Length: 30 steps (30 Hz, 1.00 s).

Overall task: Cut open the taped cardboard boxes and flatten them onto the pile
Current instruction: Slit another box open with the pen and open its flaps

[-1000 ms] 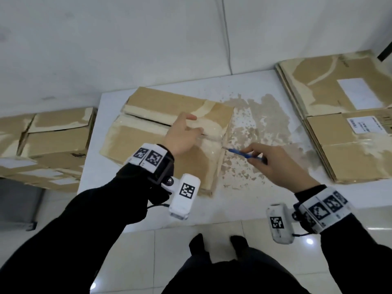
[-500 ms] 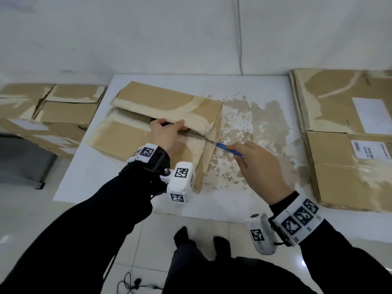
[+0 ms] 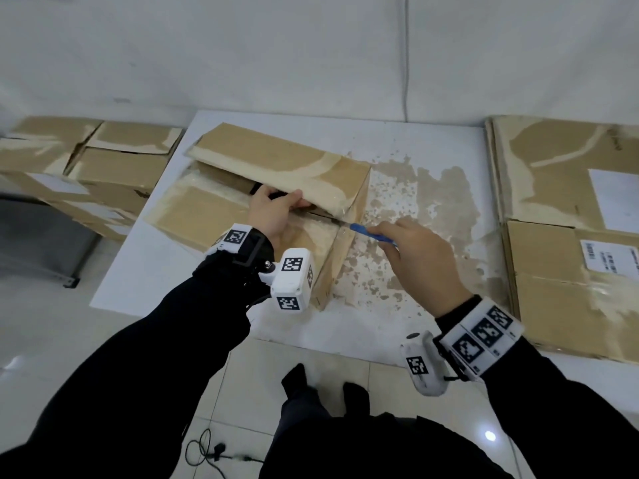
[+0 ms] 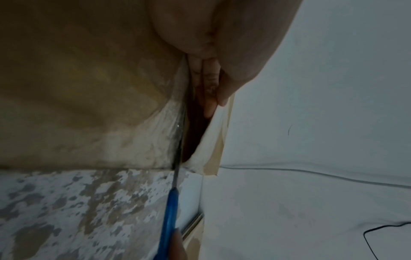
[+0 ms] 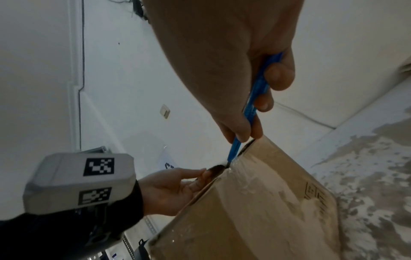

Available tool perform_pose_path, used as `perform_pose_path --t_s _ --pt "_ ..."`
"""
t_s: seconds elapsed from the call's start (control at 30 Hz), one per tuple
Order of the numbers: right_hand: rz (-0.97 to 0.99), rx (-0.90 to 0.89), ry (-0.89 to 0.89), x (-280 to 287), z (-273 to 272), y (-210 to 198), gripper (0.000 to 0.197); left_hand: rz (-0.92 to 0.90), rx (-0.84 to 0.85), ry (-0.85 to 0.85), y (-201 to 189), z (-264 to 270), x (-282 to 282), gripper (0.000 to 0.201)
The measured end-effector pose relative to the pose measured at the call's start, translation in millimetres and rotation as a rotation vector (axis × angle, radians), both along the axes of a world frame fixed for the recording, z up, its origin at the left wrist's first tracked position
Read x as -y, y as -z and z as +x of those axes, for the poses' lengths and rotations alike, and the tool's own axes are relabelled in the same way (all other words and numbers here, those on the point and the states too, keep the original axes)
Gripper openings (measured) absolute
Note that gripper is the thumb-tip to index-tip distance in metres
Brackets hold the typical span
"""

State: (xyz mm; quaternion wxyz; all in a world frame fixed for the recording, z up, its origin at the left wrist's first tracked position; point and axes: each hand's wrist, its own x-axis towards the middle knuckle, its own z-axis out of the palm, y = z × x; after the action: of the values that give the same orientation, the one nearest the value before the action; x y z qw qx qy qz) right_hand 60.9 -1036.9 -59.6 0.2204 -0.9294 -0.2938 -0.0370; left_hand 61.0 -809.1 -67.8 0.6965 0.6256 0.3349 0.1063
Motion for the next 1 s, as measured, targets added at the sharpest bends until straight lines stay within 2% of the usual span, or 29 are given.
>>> perform_pose_path --t_s 0.1,0.2,0.27,0.37,0.43,0.5,0.6,0.67,0.73,0.8,0.87,0.93,1.0 --pt "-0.085 0.073 0.034 -9.2 -0.3 4.8 0.034 -0.031 0.055 -0.007 1.4 0.1 0.3 0.014" --pt "-0.077 0.108 0.080 -13.3 -3.8 12.4 0.043 -0.050 0.092 -0.002 2.7 -1.2 1.5 0.015" --pt "-0.079 0.112 0.123 -10.6 -5.6 14.3 0.039 -0.051 0.107 -0.001 2.3 -1.8 2.0 0.016" --pt "-0.082 0.025 0.240 8.0 8.3 5.7 0.028 -0.067 0.147 -0.002 0.5 -2.0 -0.1 0.015" --pt "0.008 -0.047 0.255 33.0 18.3 3.2 0.025 -0.046 0.145 0.002 0.0 -1.8 0.2 0.011" --pt "0.172 -0.200 0.305 58.7 23.5 14.0 0.023 0.038 0.088 0.004 0.2 0.2 2.0 0.012" --pt "0.104 -0.503 0.444 80.1 24.5 70.6 0.025 0.223 -0.041 0.064 -2.6 2.4 4.0 0.033" --pt "0.061 -0.606 0.530 85.6 20.3 109.4 0.027 0.465 -0.147 0.156 -11.8 2.1 0.6 0.043" --pt "0.018 -0.595 0.562 82.9 14.5 125.6 0.025 0.795 -0.314 0.275 -25.3 0.4 -7.0 0.051" --pt "-0.039 -0.454 0.492 70.7 11.7 120.4 0.023 1.072 -0.424 0.381 -38.7 0.1 -14.0 0.057" --pt "0.139 -0.316 0.349 46.3 8.0 95.2 0.023 1.201 -0.409 0.446 -53.1 -0.1 -16.3 0.053" --pt "0.392 -0.226 0.096 11.2 0.2 60.4 0.022 1.304 -0.375 0.520 -67.9 -0.5 -15.3 0.039" --pt "0.454 -0.178 -0.178 -23.1 -3.8 38.0 0.025 1.356 -0.380 0.592 -84.6 -2.5 -14.8 0.025"
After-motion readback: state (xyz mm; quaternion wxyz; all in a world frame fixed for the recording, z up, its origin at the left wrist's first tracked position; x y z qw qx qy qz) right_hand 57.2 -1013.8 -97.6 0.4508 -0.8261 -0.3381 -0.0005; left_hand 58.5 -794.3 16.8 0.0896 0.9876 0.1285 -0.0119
